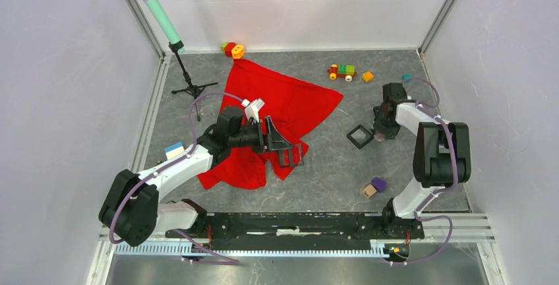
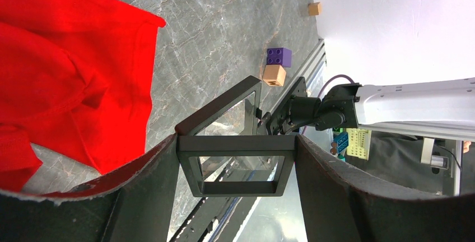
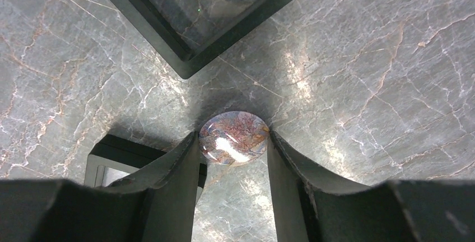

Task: Remove the brooch from the garment
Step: Move the brooch to the center of the board.

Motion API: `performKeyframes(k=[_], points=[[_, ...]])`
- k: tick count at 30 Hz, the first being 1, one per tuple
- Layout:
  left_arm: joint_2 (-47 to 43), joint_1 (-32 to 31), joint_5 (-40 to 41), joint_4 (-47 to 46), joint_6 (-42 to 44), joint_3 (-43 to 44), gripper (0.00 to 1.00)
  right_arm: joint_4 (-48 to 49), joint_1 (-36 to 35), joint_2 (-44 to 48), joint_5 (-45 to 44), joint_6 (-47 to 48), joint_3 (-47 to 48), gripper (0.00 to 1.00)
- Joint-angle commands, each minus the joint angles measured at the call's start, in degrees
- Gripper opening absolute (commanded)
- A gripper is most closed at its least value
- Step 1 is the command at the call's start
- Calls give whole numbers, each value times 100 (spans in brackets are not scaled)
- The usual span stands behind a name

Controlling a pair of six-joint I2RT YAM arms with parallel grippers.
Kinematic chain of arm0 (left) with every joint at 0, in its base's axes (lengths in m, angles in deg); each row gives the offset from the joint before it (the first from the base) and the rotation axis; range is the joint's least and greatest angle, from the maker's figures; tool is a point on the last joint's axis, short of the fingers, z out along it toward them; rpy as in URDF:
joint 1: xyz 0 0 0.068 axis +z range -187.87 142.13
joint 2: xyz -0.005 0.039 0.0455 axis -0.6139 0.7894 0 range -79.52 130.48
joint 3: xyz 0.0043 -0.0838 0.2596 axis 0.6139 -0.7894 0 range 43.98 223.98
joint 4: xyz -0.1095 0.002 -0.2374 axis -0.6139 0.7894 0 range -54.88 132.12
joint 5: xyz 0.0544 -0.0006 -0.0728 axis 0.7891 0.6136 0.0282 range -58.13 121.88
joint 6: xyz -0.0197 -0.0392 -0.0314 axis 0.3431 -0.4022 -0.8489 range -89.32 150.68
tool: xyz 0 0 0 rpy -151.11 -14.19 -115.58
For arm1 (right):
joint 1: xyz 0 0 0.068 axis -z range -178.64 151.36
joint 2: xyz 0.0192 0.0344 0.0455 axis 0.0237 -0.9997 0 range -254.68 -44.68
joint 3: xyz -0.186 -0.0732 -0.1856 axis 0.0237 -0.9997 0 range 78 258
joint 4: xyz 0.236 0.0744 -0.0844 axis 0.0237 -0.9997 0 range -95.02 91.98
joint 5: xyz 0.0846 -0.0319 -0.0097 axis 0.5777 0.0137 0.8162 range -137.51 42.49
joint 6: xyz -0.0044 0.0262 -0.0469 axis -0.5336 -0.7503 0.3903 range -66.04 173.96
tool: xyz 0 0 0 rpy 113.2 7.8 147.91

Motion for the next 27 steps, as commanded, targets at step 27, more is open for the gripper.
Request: performKeyframes(k=[27], points=[[24, 17, -75, -254, 196, -32, 18, 372, -154, -220, 1417, 398, -80, 42]])
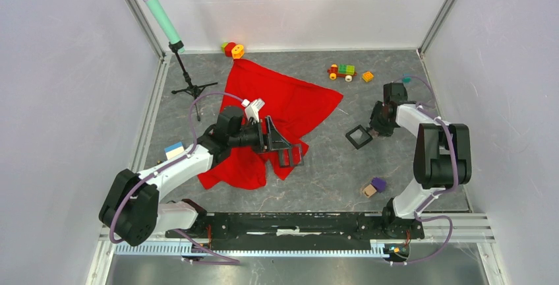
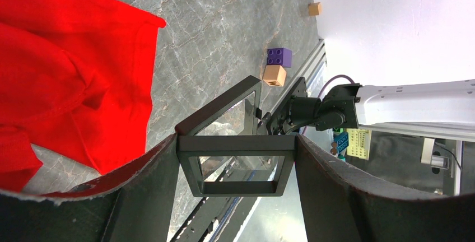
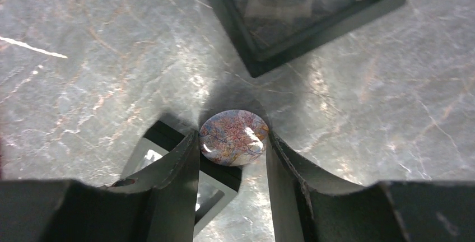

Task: Remove the brooch from the garment
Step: Move the brooch to the center of the board.

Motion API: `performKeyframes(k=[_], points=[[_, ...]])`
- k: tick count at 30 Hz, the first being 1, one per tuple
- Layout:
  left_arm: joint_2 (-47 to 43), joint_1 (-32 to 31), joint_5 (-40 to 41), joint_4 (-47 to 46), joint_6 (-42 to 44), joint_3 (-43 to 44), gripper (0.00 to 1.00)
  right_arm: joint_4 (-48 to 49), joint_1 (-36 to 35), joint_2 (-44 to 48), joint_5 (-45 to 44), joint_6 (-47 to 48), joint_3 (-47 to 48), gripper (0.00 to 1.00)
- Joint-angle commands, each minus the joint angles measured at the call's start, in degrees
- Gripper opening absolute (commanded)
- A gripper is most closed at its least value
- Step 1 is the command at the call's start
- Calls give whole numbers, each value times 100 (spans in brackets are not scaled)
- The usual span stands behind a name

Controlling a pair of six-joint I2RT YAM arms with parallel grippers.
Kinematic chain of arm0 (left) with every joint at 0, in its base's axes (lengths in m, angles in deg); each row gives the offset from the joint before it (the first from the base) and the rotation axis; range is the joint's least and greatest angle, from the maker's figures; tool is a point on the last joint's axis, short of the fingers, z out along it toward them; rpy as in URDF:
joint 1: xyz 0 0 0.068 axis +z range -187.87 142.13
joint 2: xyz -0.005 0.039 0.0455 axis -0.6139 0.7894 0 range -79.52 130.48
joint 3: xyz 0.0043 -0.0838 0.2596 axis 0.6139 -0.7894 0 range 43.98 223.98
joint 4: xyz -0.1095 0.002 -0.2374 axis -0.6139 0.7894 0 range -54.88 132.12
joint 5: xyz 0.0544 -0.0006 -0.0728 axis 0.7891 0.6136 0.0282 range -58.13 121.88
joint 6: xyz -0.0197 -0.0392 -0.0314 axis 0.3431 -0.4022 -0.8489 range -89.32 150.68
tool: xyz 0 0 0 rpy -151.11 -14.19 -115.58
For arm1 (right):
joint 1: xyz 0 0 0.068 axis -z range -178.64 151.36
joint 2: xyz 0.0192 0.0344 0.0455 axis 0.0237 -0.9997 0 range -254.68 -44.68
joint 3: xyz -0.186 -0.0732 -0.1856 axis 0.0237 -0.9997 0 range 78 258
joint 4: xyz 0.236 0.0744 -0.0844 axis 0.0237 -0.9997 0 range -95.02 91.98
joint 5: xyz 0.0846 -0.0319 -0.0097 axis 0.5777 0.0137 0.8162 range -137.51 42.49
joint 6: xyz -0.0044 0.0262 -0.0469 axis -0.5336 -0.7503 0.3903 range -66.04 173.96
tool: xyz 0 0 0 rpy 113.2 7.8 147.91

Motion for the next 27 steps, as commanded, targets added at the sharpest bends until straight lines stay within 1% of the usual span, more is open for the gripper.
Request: performKeyframes(k=[1, 7, 12, 19, 27], points=[[-2, 18, -82, -226, 195, -34, 18, -22, -154, -362, 529, 45, 101, 42], [8, 19, -46, -177, 207, -8, 18, 5, -618, -647, 704, 39, 550, 42], [-3, 22, 21, -108, 238, -17, 18, -16, -997, -1089, 794, -1, 1061, 42], [-46, 26, 172, 69, 315, 4, 18, 747, -1424, -1393, 1569, -192, 1303, 42], [-81, 46, 278, 191, 326, 15, 17, 934, -2045, -1645, 1840, -284, 1838, 41]])
